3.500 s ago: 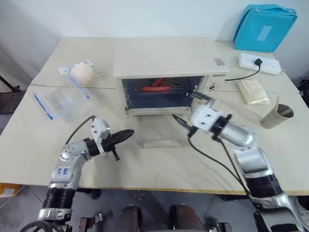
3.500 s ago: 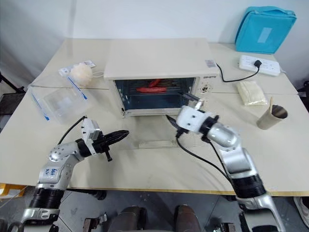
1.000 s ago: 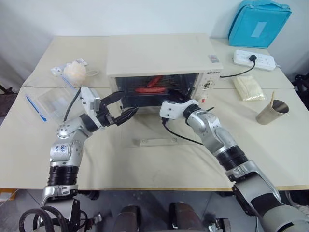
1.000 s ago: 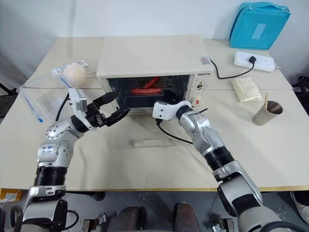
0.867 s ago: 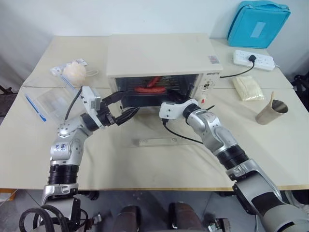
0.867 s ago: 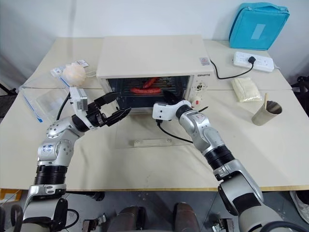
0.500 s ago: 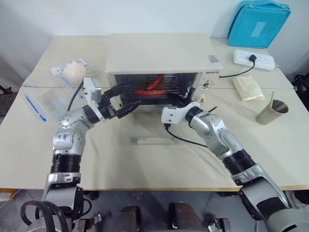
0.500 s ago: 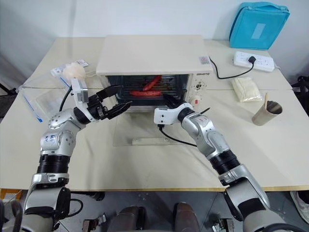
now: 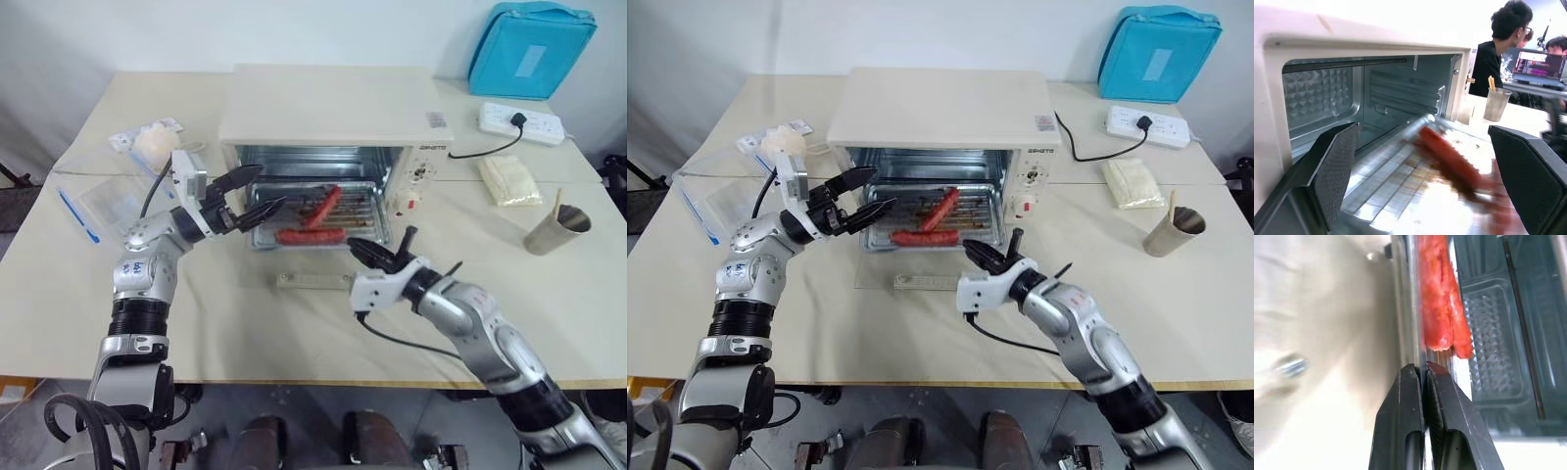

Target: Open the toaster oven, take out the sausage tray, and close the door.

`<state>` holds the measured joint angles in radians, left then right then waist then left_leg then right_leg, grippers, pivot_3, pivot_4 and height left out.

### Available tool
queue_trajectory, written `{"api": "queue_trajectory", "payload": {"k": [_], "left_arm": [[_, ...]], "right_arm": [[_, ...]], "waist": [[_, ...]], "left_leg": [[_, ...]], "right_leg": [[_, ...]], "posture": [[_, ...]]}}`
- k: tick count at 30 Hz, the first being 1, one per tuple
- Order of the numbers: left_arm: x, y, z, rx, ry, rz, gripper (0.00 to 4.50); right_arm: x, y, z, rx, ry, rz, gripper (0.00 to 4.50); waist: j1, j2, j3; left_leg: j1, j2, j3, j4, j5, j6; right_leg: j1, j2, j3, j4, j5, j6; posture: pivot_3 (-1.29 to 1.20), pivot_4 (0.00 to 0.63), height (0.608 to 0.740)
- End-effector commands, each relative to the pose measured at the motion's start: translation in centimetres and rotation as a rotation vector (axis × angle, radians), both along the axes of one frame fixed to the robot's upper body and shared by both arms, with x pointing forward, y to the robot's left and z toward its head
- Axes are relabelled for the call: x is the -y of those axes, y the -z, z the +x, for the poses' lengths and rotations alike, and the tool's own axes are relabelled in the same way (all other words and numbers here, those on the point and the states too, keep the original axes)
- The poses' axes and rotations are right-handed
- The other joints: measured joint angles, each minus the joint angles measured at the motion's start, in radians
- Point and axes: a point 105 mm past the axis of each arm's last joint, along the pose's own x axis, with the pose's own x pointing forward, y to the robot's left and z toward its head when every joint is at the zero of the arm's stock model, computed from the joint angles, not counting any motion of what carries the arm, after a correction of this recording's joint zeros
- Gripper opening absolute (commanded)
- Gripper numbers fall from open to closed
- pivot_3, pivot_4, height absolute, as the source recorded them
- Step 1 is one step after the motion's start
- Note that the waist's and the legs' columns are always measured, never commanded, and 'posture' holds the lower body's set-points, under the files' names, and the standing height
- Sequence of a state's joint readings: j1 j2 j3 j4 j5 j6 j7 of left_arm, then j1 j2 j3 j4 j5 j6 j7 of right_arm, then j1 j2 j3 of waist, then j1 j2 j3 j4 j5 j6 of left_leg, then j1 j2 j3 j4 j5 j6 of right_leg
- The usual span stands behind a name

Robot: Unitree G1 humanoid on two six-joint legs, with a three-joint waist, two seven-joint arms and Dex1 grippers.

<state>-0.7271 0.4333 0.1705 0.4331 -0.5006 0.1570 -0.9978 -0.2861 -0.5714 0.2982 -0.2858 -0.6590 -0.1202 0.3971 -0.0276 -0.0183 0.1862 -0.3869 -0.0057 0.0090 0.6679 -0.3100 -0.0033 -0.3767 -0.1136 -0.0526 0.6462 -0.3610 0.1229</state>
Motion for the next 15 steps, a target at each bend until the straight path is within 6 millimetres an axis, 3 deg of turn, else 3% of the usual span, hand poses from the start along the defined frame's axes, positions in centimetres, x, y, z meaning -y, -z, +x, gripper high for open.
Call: {"api": "queue_trajectory", "payload": {"k": [1,6,9,15], "left_arm": [[-1.2,-0.7,-0.9,-0.042,0.001,-0.05,4.5],[-3.0,-0.4,-2.2,-0.218,-0.027,-0.109,4.5],[-3.7,0.1,-4.1,-0.401,0.009,-0.151,4.5],[-2.6,0.8,-6.4,-0.623,0.106,-0.234,4.5]], "right_arm": [[0.8,-2.5,-1.3,0.1,-0.003,0.032,0.04],[1.0,-2.4,-2.2,0.107,-0.012,0.019,0.04],[1.2,-2.0,-2.6,0.094,-0.02,0.008,0.04],[0.6,-1.8,-2.9,0.087,-0.085,-0.016,0.04]], "waist": [[-0.001,0.0,0.0],[0.002,0.0,0.0],[0.001,0.0,0.0],[0.006,0.0,0.0]], "left_leg": [[0.0,0.0,0.0,0.0,0.001,0.0],[0.0,0.0,-0.001,-0.001,0.001,0.0],[0.0,0.0,-0.002,-0.002,0.001,0.0],[0.0,0.0,-0.005,-0.001,0.001,0.0]], "right_leg": [[0.0,0.0,0.0,0.0,0.0,0.0],[0.0,0.0,0.001,0.0,0.0,0.0],[0.0,-0.001,0.001,0.0,0.0,0.0],[0.002,-0.001,0.004,0.0,0.0,0.0]], "posture": [[0.0,0.15,0.74],[0.0,0.15,0.74],[0.0,0.15,0.74],[0.0,0.15,0.74]]}}
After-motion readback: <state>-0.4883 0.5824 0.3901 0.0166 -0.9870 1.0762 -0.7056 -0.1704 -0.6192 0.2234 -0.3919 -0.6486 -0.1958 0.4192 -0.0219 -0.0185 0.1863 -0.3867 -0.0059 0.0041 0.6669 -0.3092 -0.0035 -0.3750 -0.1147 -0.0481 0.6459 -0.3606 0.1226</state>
